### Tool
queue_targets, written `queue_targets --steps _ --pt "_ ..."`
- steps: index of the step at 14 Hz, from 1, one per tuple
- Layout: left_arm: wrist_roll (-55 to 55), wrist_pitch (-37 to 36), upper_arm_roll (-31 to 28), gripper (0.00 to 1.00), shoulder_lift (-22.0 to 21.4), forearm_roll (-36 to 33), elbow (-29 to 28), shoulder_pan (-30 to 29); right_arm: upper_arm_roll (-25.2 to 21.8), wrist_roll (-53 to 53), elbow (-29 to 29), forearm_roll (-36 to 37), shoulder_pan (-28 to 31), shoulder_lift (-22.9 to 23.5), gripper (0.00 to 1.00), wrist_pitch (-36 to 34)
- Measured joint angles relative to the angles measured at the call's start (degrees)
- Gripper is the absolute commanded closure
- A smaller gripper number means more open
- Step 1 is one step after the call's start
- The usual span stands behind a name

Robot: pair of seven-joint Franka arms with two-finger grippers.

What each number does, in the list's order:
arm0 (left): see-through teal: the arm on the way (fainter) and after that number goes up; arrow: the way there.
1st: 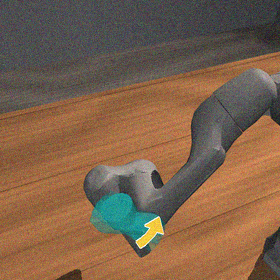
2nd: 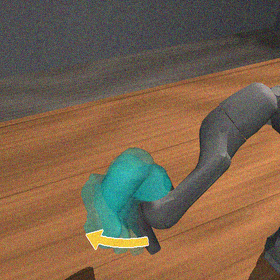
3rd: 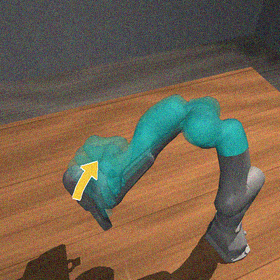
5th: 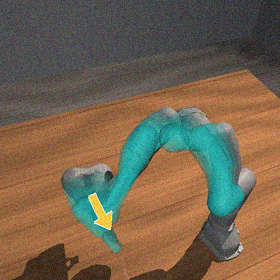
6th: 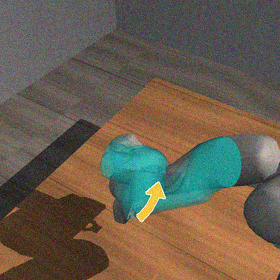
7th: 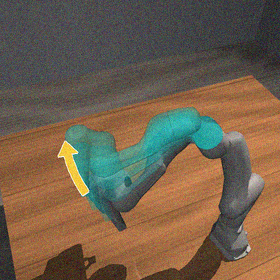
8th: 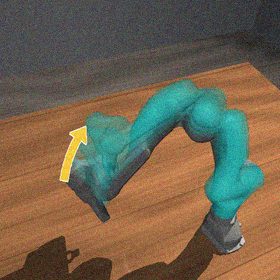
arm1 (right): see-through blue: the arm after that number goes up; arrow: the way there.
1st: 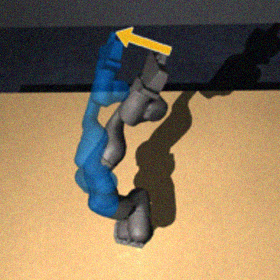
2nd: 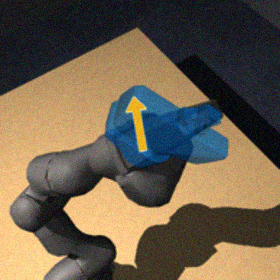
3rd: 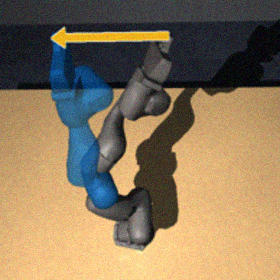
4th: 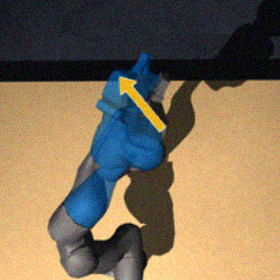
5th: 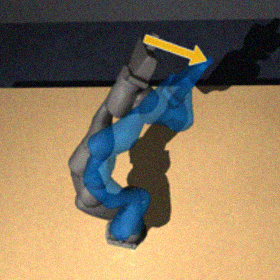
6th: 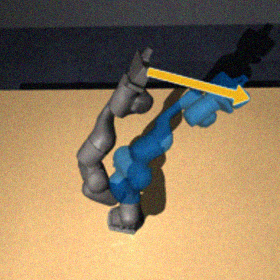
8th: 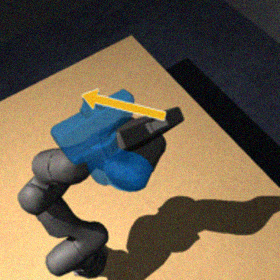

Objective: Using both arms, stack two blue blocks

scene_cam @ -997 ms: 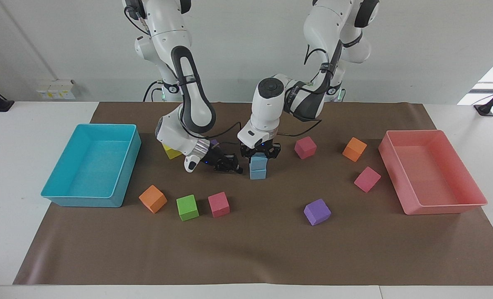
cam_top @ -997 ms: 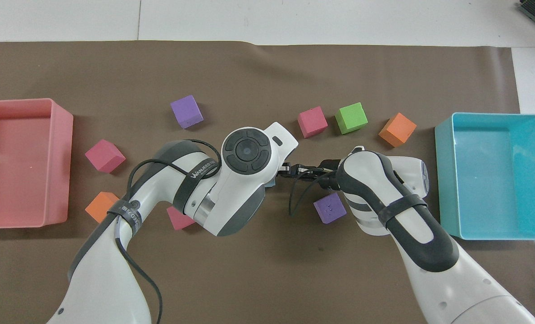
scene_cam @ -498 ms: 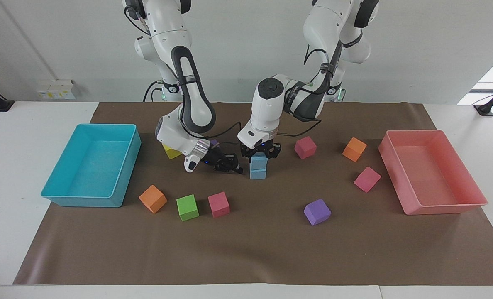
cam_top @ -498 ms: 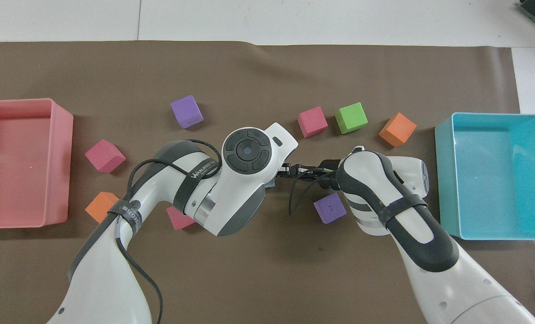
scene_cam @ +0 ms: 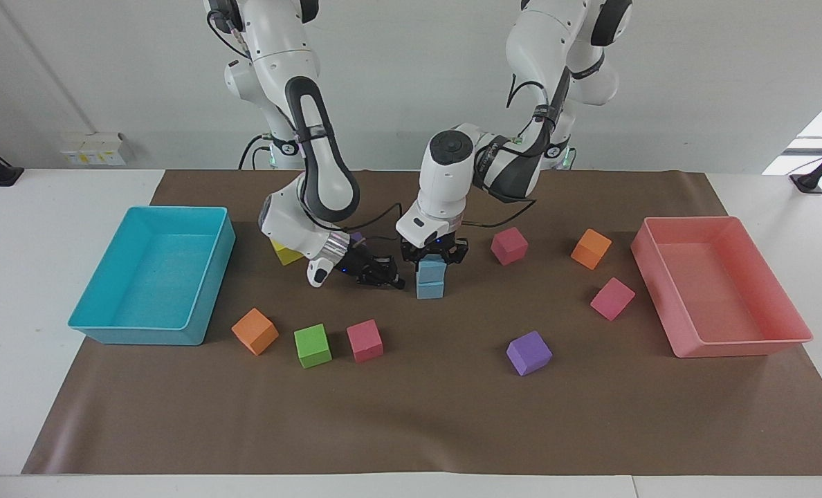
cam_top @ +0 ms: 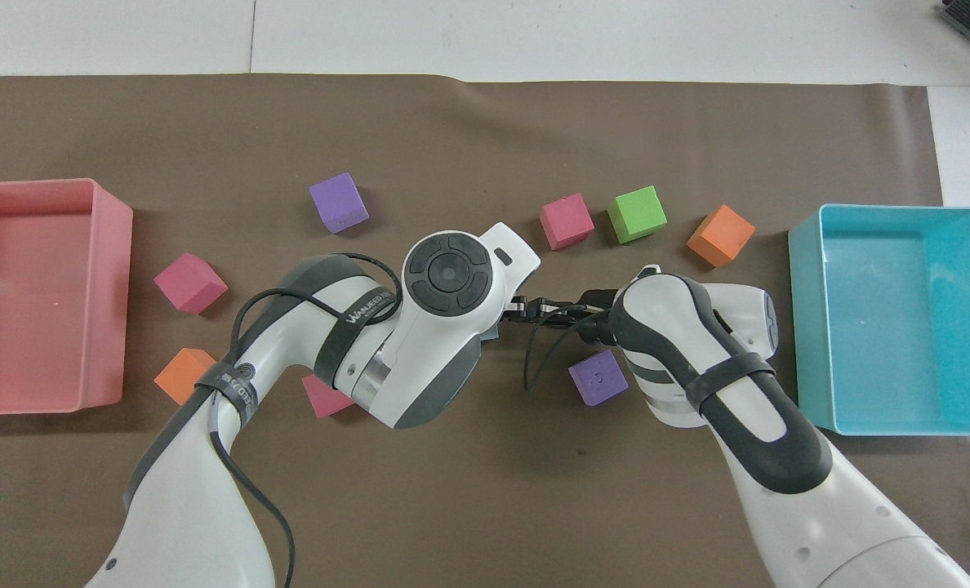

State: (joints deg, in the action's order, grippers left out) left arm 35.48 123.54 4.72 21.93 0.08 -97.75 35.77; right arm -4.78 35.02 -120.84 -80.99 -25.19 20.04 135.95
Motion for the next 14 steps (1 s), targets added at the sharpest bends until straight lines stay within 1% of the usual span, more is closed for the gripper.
queue_targets --steps 1,3,5,8,9,10,14 --pt "0.0 0.0 0.0 0.3 0.0 0.0 0.0 0.0 0.0 0.0 0.0 0.0 0.0 0.0 1.0 0.0" --pt "0.0 0.1 0.0 0.28 0.0 0.0 0.0 0.0 0.0 0.0 0.0 0.0 0.0 0.0 1.0 0.0" --pt "0.0 0.1 0.0 0.16 0.0 0.0 0.0 0.0 0.0 0.0 0.0 0.0 0.0 0.0 1.0 0.0" --pt "0.0 0.2 0.1 0.14 0.0 0.0 0.0 0.0 0.0 0.0 0.0 0.0 0.0 0.0 1.0 0.0" --pt "0.0 0.2 0.1 0.12 0.0 0.0 0.0 0.0 0.0 0.0 0.0 0.0 0.0 0.0 1.0 0.0" --pt "0.0 0.2 0.0 0.0 0.0 0.0 0.0 0.0 0.0 0.0 0.0 0.0 0.0 0.0 1.0 0.0" --pt "0.0 0.2 0.0 0.0 0.0 0.0 0.0 0.0 0.0 0.0 0.0 0.0 0.0 0.0 1.0 0.0"
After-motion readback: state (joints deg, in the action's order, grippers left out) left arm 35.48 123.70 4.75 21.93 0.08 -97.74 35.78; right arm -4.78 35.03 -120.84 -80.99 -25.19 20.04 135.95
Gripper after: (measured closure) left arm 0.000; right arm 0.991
